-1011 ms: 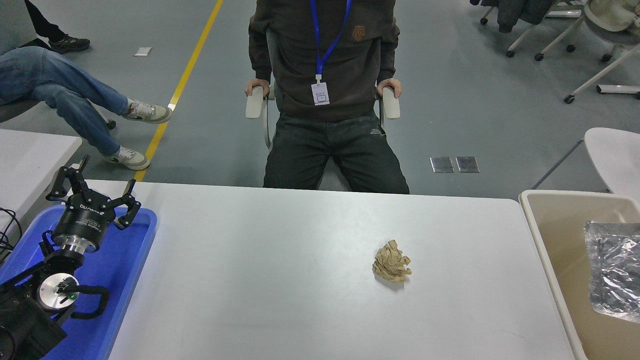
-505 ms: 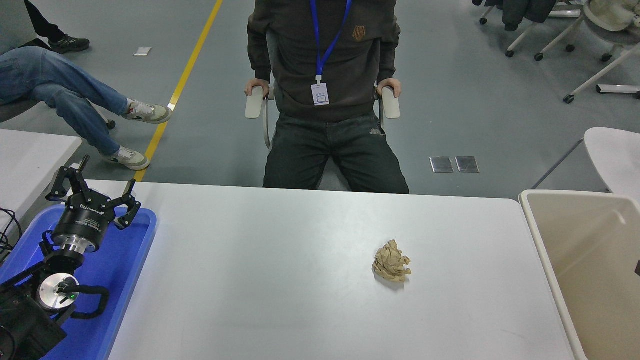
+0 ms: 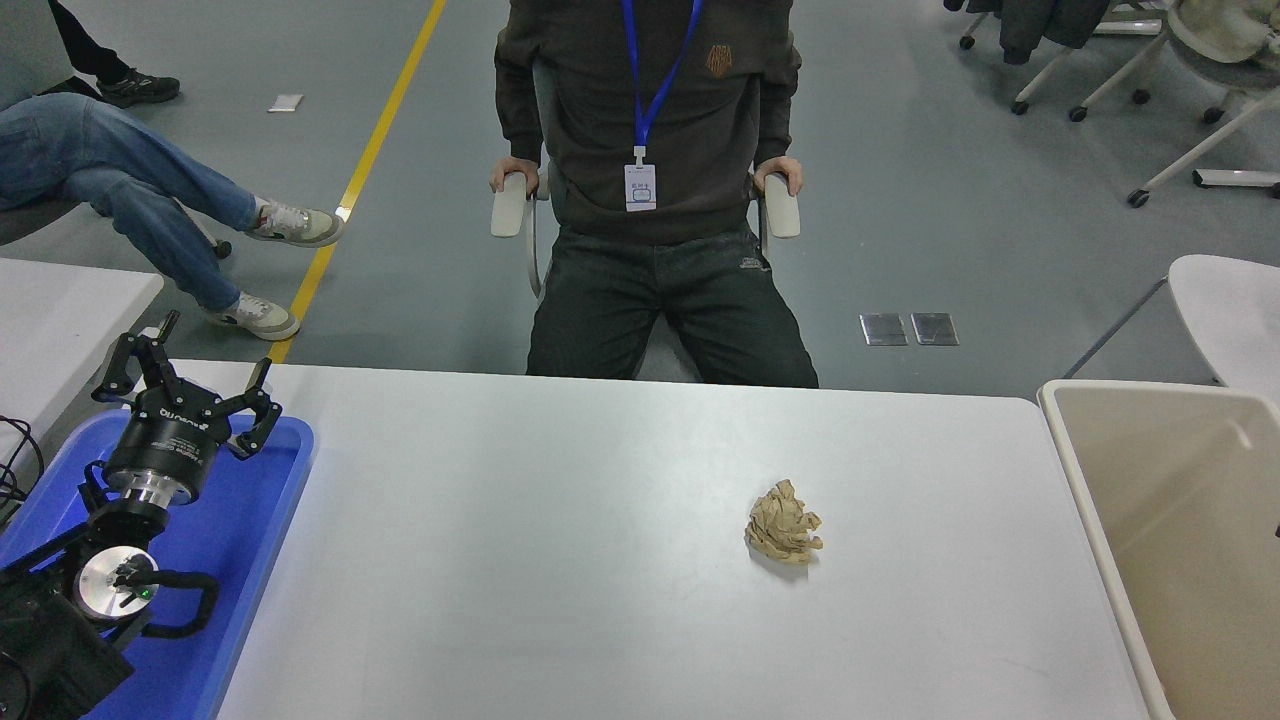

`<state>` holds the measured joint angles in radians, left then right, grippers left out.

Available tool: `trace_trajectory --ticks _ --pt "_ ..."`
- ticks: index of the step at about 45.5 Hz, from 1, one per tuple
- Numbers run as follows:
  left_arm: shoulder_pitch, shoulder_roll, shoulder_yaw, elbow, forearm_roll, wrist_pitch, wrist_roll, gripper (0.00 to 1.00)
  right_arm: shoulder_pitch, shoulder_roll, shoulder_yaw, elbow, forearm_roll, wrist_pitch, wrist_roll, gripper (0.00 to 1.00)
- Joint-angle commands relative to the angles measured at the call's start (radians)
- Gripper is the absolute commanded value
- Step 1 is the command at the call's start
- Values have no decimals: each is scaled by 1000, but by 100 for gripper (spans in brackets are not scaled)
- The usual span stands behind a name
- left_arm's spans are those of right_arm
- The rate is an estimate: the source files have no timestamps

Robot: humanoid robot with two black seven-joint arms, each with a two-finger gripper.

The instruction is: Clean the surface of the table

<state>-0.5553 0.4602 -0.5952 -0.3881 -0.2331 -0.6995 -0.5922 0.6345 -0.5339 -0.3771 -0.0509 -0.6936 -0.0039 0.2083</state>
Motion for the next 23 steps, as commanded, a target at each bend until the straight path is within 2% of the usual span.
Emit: trace_trajectory --ticks 1,10,23 --pt "0 0 0 0 0 0 0 100 4 -8 3 -10 39 -4 2 98" --pt "0 0 0 0 0 0 0 100 5 -38 50 6 88 -1 6 97" --pt "0 0 0 0 0 0 -1 100 10 -61 377 75 100 1 11 98"
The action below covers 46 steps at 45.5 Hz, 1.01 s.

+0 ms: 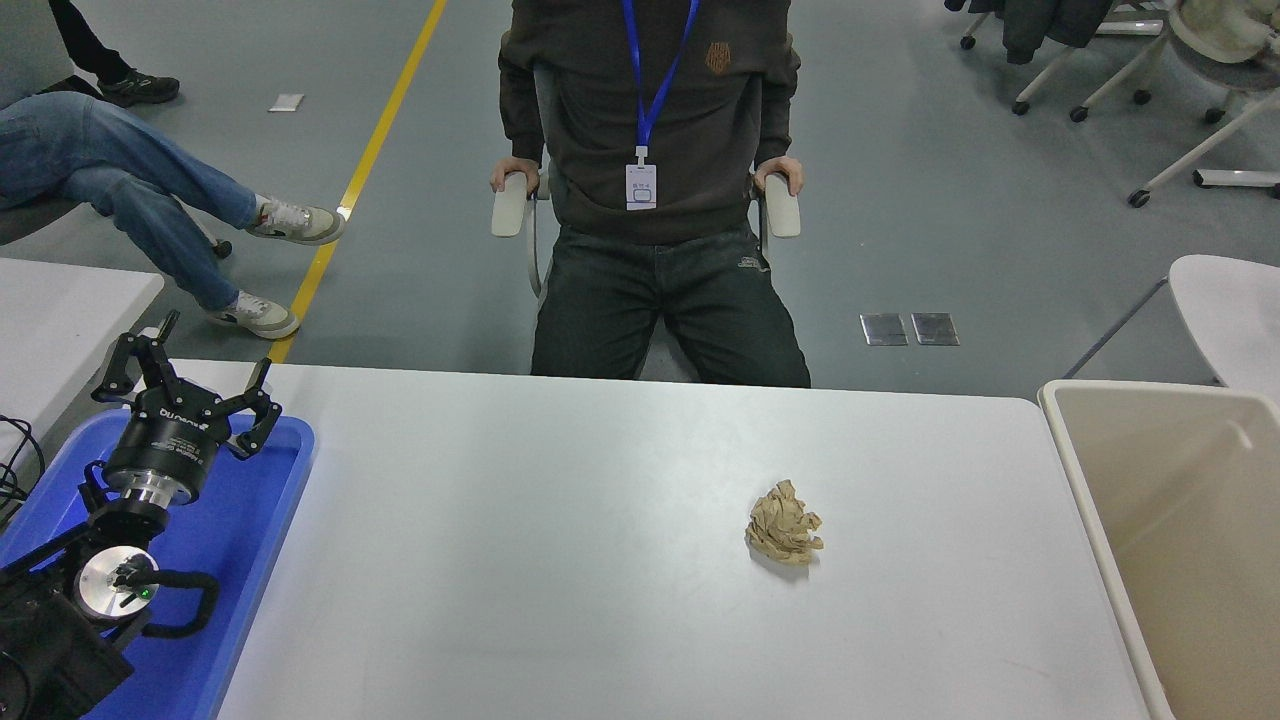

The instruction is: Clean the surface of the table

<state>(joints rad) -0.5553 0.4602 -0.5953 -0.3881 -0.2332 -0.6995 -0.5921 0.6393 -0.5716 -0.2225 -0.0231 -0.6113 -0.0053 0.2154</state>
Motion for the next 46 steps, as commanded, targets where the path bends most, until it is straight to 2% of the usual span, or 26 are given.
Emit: trace_trajectory --ticks 1,9,23,33,46 --pt "0 0 0 0 0 0 0 100 5 -30 254 60 18 2 4 98" --pt "0 0 0 0 0 0 0 100 6 -83 495 176 18 4 2 98" --pt "0 0 0 0 0 0 0 100 -13 -86 880 313 21 11 1 98" --pt "0 0 0 0 0 0 0 100 -56 -90 1025 448 25 11 1 98" --pt "0 0 0 0 0 0 0 100 -190 -117 1267 732 148 19 -5 98"
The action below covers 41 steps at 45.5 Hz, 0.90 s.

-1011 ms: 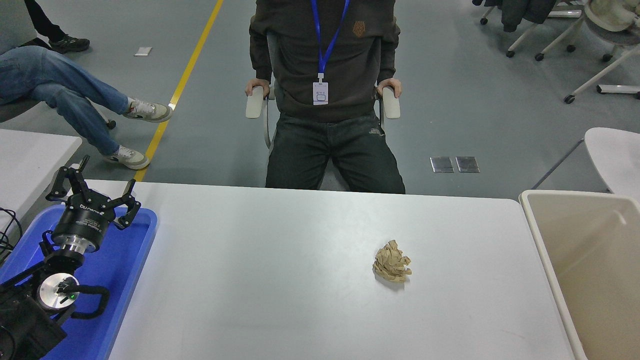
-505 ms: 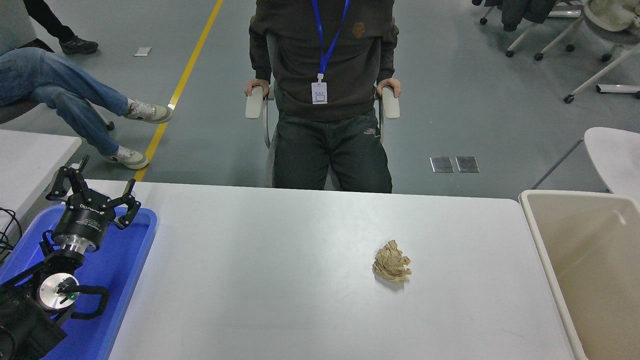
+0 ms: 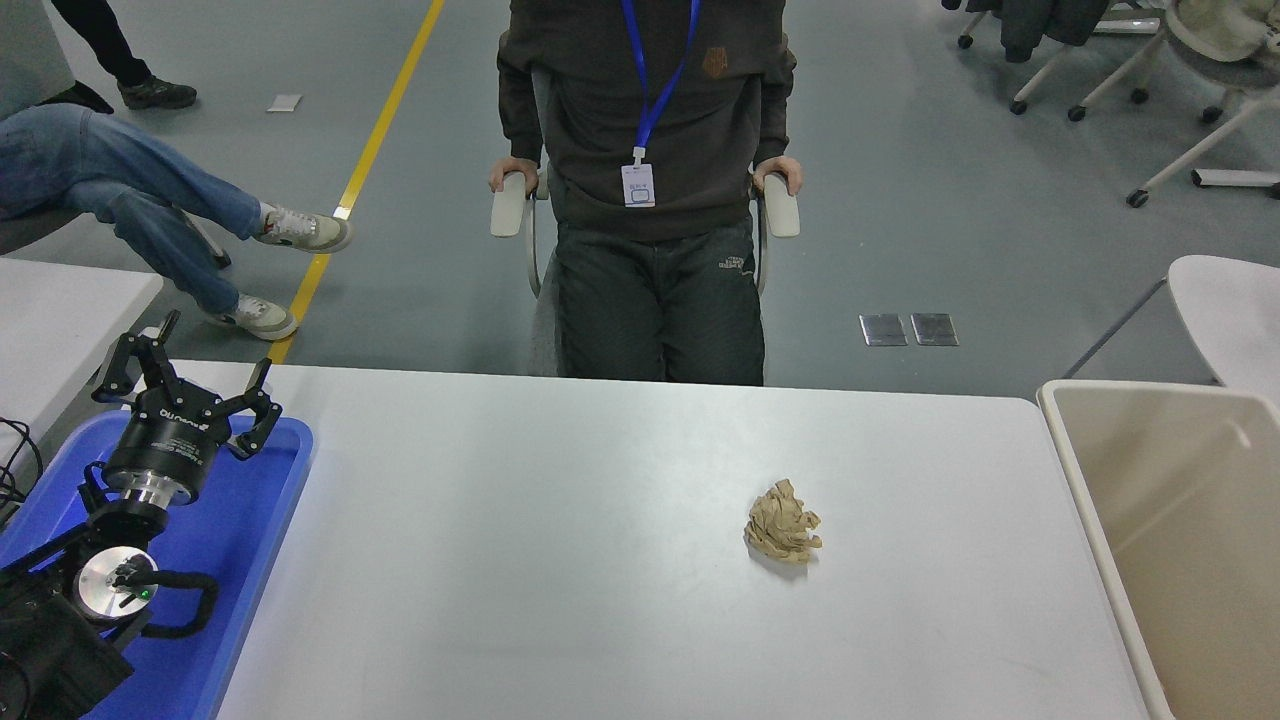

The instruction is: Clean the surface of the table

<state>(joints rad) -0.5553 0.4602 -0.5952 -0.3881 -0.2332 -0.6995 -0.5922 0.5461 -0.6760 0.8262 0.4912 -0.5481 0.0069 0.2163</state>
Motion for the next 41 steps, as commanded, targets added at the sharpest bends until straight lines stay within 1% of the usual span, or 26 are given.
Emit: trace_trajectory --ticks 1,6,13,21,26,34,39,41 --pt "0 0 0 0 0 0 0 100 -107 -11 243 231 102 16 -6 98" --pt "0 0 -1 0 0 0 0 100 -158 6 335 296 158 79 -14 98" --pt "0 0 0 0 0 0 0 100 -216 19 422 403 172 105 -57 98" --pt "0 0 0 0 0 0 0 100 -291 93 573 547 220 166 -104 98" --pt "0 0 0 0 0 0 0 100 -321 134 579 599 221 179 -101 98" --pt "0 0 0 0 0 0 0 100 -331 234 588 603 226 208 -91 98" --pt "0 0 0 0 0 0 0 100 -336 285 588 603 226 220 -71 98" --pt "0 0 0 0 0 0 0 100 -336 317 588 601 220 220 -48 98"
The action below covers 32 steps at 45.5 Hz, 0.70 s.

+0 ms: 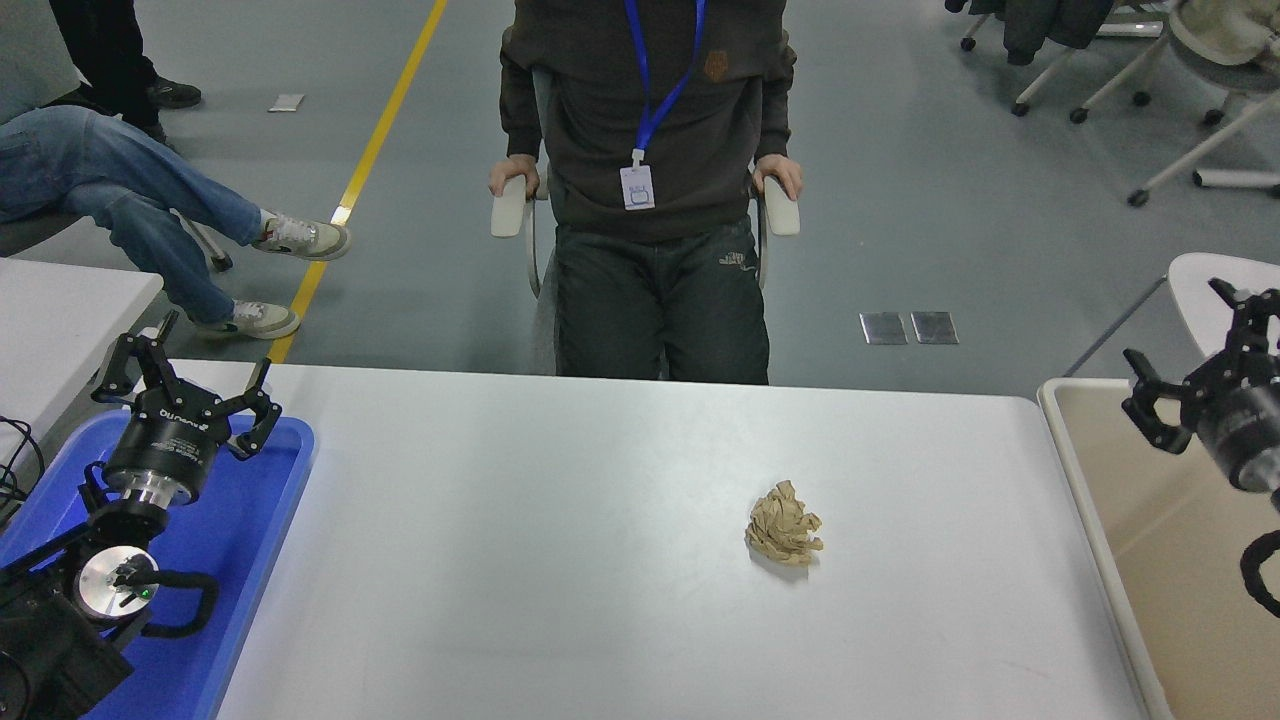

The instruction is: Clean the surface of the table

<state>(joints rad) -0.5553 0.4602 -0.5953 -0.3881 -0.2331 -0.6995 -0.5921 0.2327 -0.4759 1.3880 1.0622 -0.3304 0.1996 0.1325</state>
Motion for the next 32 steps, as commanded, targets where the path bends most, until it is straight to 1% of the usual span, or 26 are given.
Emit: trace_trajectory --ticks 1,7,14,21,32 --pt "0 0 0 0 0 0 0 100 -23 129 26 29 -4 27 48 98" --pt "0 0 0 0 0 0 0 100 -12 145 11 -4 -15 37 130 98" --pt "0 0 0 0 0 0 0 100 34 175 -53 -137 -35 81 245 98" --pt "0 0 0 0 0 0 0 100 82 186 -148 -246 -33 84 357 98" --pt "0 0 0 0 0 0 0 100 119 204 -170 -286 -32 84 366 98"
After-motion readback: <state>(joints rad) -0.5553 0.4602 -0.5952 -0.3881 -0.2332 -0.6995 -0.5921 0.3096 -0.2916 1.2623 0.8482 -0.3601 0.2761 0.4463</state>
